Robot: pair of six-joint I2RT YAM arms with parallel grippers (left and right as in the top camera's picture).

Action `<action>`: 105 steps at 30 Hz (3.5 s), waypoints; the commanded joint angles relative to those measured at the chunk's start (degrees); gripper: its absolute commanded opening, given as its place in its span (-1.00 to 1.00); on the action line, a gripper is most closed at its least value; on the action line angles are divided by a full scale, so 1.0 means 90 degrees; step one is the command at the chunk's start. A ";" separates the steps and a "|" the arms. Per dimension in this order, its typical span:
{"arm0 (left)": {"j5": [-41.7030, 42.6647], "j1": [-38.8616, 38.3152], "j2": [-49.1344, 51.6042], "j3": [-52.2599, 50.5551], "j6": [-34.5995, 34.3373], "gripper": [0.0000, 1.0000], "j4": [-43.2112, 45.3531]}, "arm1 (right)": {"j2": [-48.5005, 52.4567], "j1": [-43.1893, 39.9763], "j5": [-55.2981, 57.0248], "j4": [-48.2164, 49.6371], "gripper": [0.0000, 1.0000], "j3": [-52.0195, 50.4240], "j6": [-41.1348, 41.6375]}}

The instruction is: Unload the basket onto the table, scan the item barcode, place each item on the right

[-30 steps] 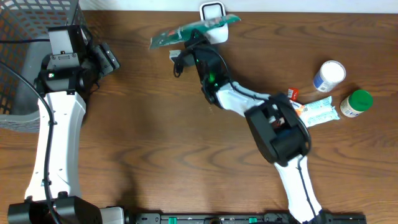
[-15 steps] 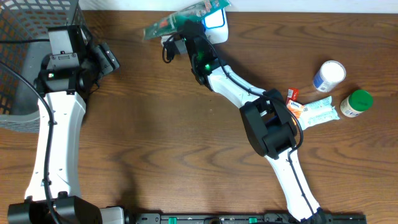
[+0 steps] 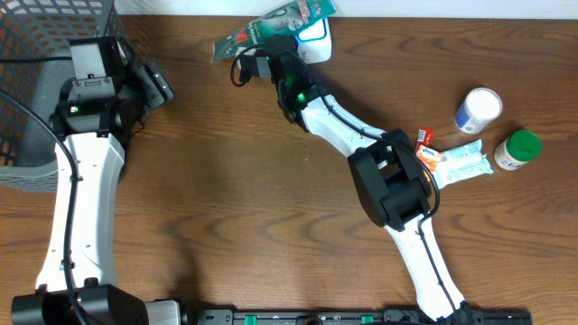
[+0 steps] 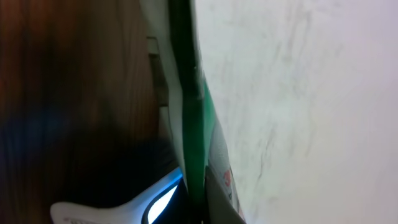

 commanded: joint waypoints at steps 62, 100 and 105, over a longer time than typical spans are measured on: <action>-0.0104 0.0080 0.0053 -0.0012 -0.0036 0.68 0.0002 | -0.3320 -0.3878 -0.3842 -0.8024 0.98 -0.0804 0.8208; -0.0104 0.0080 0.0053 -0.0012 -0.0036 0.68 0.0002 | -1.5431 -0.3512 -0.3339 -0.6873 0.98 -0.6229 0.7711; -0.0104 0.0080 0.0053 -0.0012 -0.0036 0.68 0.0002 | -1.5771 -0.3514 -0.3337 -0.5423 0.98 -0.7655 0.7587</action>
